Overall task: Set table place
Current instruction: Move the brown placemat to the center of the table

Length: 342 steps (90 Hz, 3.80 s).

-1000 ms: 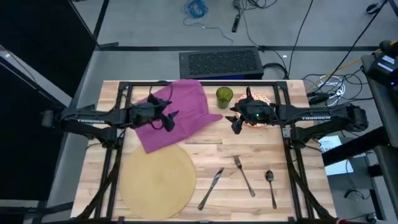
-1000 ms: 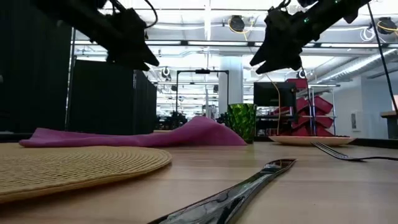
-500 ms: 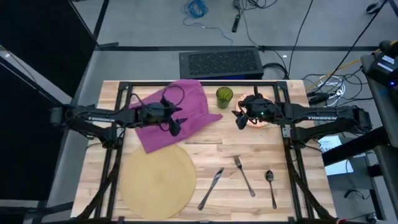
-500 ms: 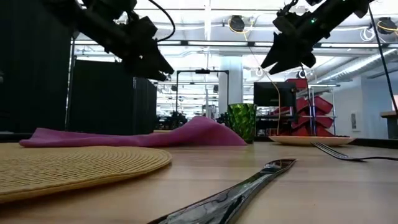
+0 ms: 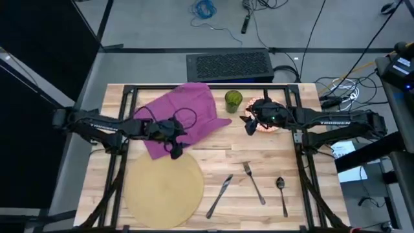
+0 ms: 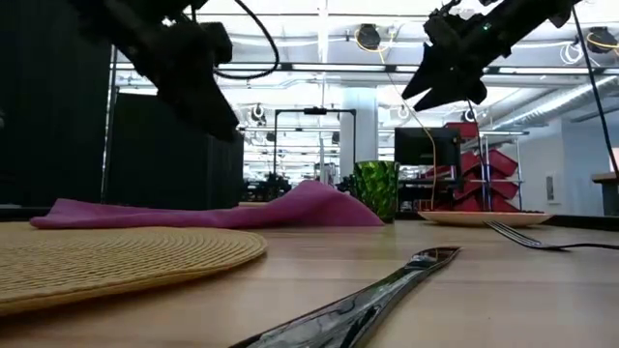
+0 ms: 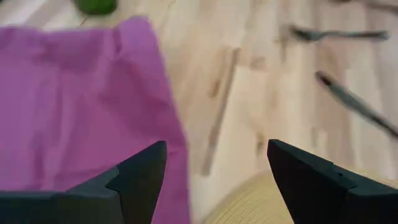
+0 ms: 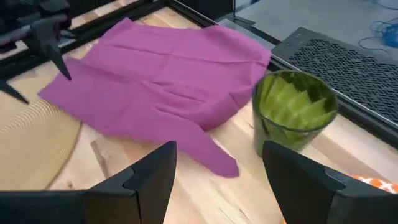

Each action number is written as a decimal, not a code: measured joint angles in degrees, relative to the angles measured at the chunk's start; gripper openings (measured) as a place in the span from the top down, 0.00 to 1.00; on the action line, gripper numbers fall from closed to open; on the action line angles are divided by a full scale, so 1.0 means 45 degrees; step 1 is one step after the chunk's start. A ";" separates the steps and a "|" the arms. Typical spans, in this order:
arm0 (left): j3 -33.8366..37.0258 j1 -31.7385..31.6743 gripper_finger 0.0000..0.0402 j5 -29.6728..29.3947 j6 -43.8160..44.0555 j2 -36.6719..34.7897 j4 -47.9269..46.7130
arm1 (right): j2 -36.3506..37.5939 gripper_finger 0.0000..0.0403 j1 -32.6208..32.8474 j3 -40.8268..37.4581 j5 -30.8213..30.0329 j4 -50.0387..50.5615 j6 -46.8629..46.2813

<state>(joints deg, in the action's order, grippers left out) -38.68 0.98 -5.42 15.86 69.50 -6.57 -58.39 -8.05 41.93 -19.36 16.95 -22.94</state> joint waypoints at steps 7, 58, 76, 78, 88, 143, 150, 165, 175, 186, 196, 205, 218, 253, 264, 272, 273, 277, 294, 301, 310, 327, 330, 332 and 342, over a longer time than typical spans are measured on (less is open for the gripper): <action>-0.0004 0.0074 0.34 -0.0432 0.0186 0.0325 0.1586 | 0.0000 0.44 0.0260 0.0000 -0.0045 -0.0009 -0.0172; -0.2495 -0.0225 0.34 0.0494 0.1312 0.5186 0.5299 | 0.3923 0.44 0.3877 0.0000 -0.5155 0.2126 -0.1428; -0.2748 -0.0014 0.34 0.1086 0.1317 0.4420 0.1121 | 0.5040 0.44 0.5089 0.0000 -0.6050 0.2746 -0.1432; -0.2748 0.0085 0.34 0.1065 0.1403 0.4295 0.0649 | 0.5114 0.44 0.5187 0.0000 -0.6123 0.2830 -0.1432; -0.2548 0.0815 0.34 0.1017 0.2003 0.3863 -0.1123 | 0.5449 0.44 0.5449 -0.0010 -0.6440 0.3043 -0.1364; -0.2510 0.4819 0.34 -0.0182 0.7179 0.3758 -0.4911 | 0.6895 0.44 0.5468 -0.0010 -0.6371 0.2938 0.0198; -0.2510 0.5093 0.34 -0.0487 0.7643 0.3758 -0.5453 | 0.6917 0.44 0.5466 -0.0010 -0.6367 0.2940 0.0274; -0.2510 0.5415 0.39 -0.0683 0.8045 0.3758 -0.5682 | 0.6917 0.44 0.5464 -0.0010 -0.6316 0.2943 0.0292; -0.2505 0.5542 0.45 -0.0388 0.8122 0.3758 -0.5910 | 0.6917 0.44 0.5467 -0.0010 -0.6283 0.2943 0.0287; -0.2505 0.5676 0.47 -0.0381 0.8658 0.4039 -0.6070 | 0.6917 0.44 0.5464 -0.0010 -0.6288 0.2943 0.0287; -0.2505 0.5827 0.47 -0.0326 0.8751 0.4767 -0.6101 | 0.6917 0.44 0.5468 -0.0010 -0.6288 0.2943 0.0268; -0.2505 0.5904 0.47 -0.0123 0.8746 0.5311 -0.6041 | 0.6917 0.44 0.5468 -0.0010 -0.6288 0.2948 0.0263; -0.2505 0.5945 0.48 -0.0274 0.8736 0.5492 -0.5722 | 0.6917 0.44 0.5467 -0.0010 -0.6288 0.2948 0.0263; -0.2505 0.5664 0.96 -0.0680 0.8268 0.5716 -0.4523 | 0.6917 0.44 0.5468 -0.0010 -0.6293 0.2953 0.0345; -0.2522 0.5460 0.99 -0.0632 0.8059 0.6047 -0.4037 | 0.6917 0.44 0.5468 -0.0010 -0.6266 0.2953 0.0339; -0.2544 0.5443 1.00 -0.0490 0.8017 0.6213 -0.3986 | 0.6917 0.44 0.5468 -0.0010 -0.6034 0.2950 0.0313; -0.2544 0.5442 1.00 -0.0476 0.8017 0.6245 -0.3962 | 0.6917 0.44 0.5468 -0.0010 -0.6026 0.2953 0.0311; -0.2554 0.5421 1.00 -0.0468 0.8010 0.6328 -0.3841 | 0.6917 0.44 0.5468 -0.0010 -0.6009 0.2950 0.0311; -0.2534 0.5064 1.00 -0.0305 0.7612 0.6376 -0.3020 | 0.6917 0.44 0.5468 -0.0010 -0.5996 0.2953 0.0311; -0.2527 0.4789 1.00 -0.0263 0.7304 0.6401 -0.2531 | 0.6917 0.44 0.5468 -0.0010 -0.5992 0.2948 0.0307; -0.2510 0.4410 1.00 -0.0236 0.6899 0.6420 -0.2159 | 0.6913 0.44 0.5465 -0.0008 -0.5976 0.2949 0.0307; -0.2495 0.3563 1.00 -0.0230 0.5918 0.6502 -0.1323 | 0.6917 0.44 0.5468 -0.0008 -0.5950 0.2952 0.0304; -0.2510 0.3393 1.00 -0.0104 0.5739 0.6653 -0.0931 | 0.6917 0.44 0.5468 -0.0005 -0.5951 0.2951 0.0303; -0.2545 0.3307 1.00 -0.0008 0.5652 0.6756 -0.0780 | 0.6917 0.44 0.5468 -0.0007 -0.5951 0.2953 0.0302; -0.2984 0.2921 1.00 0.0512 0.4972 0.7546 -0.0299 | 0.6917 0.44 0.5468 -0.0005 -0.5933 0.2948 0.0302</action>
<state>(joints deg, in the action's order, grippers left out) -52.11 14.12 -3.12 38.24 103.46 -7.92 -27.27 16.56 41.91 -46.06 30.22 -21.58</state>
